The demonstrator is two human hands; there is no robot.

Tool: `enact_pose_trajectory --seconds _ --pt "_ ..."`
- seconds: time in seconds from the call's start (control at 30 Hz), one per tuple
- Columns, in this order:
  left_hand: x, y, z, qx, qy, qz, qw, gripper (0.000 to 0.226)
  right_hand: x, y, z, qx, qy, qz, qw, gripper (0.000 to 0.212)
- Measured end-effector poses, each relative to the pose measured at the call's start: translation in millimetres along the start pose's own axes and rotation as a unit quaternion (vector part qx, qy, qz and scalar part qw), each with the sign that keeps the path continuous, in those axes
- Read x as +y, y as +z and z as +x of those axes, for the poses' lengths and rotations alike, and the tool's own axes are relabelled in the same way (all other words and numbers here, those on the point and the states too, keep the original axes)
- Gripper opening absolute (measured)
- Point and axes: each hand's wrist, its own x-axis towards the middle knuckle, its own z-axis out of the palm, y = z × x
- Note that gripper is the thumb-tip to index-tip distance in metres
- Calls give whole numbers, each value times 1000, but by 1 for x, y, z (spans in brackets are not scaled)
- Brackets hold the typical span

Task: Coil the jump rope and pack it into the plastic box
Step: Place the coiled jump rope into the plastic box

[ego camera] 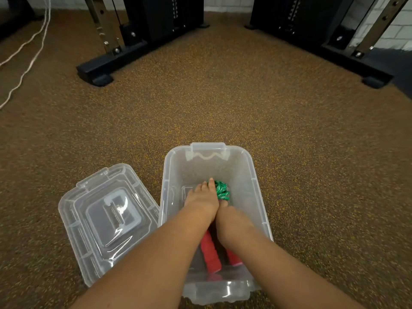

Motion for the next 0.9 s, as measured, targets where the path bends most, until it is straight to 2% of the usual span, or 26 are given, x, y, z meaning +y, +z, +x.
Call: enact_pose_trajectory --seconds 0.1,0.23,0.33,0.47,0.53,0.6,0.67,0.73,0.8,0.9 --pt "-9 14 2 -35 -34 55 997 73 -3 -2 -6 -46 -3 -13 999 52" --pt "-12 15 -2 -52 -51 71 995 71 -9 -14 -17 -66 -53 -72 994 50" --pt "-9 5 -8 -66 -42 26 997 72 -10 -23 -25 -52 -55 -89 993 51" --pt "-4 -20 -25 -48 -61 -6 997 74 -10 -35 -36 -11 -69 -62 996 31" --pt "-5 -36 -38 -35 -44 -9 998 75 -13 -44 -42 28 -79 -44 996 27" --pt "-13 -53 -52 11 39 12 999 68 -19 -52 -46 65 -86 -28 994 26" --pt "-30 -69 -72 106 135 13 985 54 -28 -57 -48 95 -93 -7 991 29" --pt "-57 -84 -93 212 184 -21 960 54 -39 -58 -49 129 -119 17 984 33" --pt "-91 -95 -112 290 179 -47 939 54 -55 -55 -52 165 -162 37 972 36" --pt "-149 -91 -135 332 114 -75 933 50 -86 -44 -62 198 -251 57 946 39"
